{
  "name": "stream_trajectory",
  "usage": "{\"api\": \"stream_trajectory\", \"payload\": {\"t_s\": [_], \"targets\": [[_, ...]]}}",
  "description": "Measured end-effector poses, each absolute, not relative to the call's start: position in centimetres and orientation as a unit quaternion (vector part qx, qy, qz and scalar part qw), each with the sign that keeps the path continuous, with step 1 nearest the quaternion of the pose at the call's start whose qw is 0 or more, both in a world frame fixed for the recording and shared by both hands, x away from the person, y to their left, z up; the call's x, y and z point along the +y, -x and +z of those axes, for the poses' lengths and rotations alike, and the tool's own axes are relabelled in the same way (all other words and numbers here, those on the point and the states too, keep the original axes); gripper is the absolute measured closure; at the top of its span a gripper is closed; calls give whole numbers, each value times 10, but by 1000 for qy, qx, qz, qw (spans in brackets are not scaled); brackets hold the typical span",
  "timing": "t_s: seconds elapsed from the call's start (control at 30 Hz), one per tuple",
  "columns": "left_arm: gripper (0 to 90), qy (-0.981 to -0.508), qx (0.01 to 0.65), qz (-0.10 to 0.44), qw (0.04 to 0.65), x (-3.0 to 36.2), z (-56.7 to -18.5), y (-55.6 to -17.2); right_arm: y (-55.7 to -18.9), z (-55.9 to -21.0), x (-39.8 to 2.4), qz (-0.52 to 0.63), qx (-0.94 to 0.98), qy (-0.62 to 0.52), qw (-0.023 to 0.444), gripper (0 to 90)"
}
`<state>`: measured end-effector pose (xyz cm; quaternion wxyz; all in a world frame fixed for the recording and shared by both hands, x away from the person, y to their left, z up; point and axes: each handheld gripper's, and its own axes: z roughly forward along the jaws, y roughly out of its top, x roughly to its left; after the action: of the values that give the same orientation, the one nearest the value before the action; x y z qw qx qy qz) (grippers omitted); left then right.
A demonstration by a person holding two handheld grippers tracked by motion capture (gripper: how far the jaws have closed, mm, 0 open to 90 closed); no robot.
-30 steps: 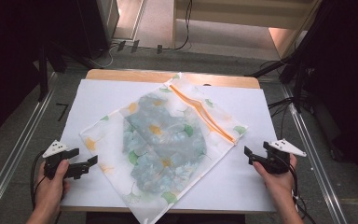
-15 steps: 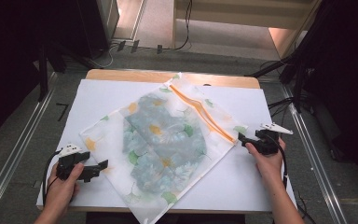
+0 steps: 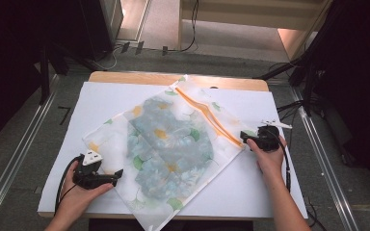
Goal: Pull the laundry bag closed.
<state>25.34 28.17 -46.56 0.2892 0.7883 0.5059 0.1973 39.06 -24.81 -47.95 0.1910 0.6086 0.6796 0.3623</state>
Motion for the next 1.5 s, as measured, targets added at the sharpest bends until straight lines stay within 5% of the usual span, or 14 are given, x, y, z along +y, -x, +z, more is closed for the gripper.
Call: {"api": "stream_trajectory", "payload": {"t_s": [0.07, 0.13, 0.27, 0.3, 0.43, 0.53, 0.77, 1.5], "targets": [[139, -788, 506, 203, 286, 280, -465, -253, -392, -480, -248, 362, 682, -606, 190, 235], [185, -787, 508, 204, 284, 280, -465, -253, -395, -480, -246, 361, 686, -604, 185, 341], [539, -797, 484, 205, 297, 274, -461, -248, -396, -481, -244, 365, 690, -597, 185, 573], [604, -797, 484, 205, 297, 274, -461, -248, -396, -481, -244, 365, 690, -597, 185, 573], [762, -802, 474, 199, 304, 270, -461, -250, -396, -481, -246, 364, 690, -602, 172, 793], [897, -805, 467, 189, 314, 270, -461, -252, -396, -481, -247, 366, 695, -596, 168, 854], [900, -801, 473, 145, 337, 279, -461, -261, -391, -481, -244, 372, 709, -578, 159, 897], [900, -776, 513, 180, 321, 310, -457, -302, -312, -481, -239, 391, 734, -535, 147, 897]]}}
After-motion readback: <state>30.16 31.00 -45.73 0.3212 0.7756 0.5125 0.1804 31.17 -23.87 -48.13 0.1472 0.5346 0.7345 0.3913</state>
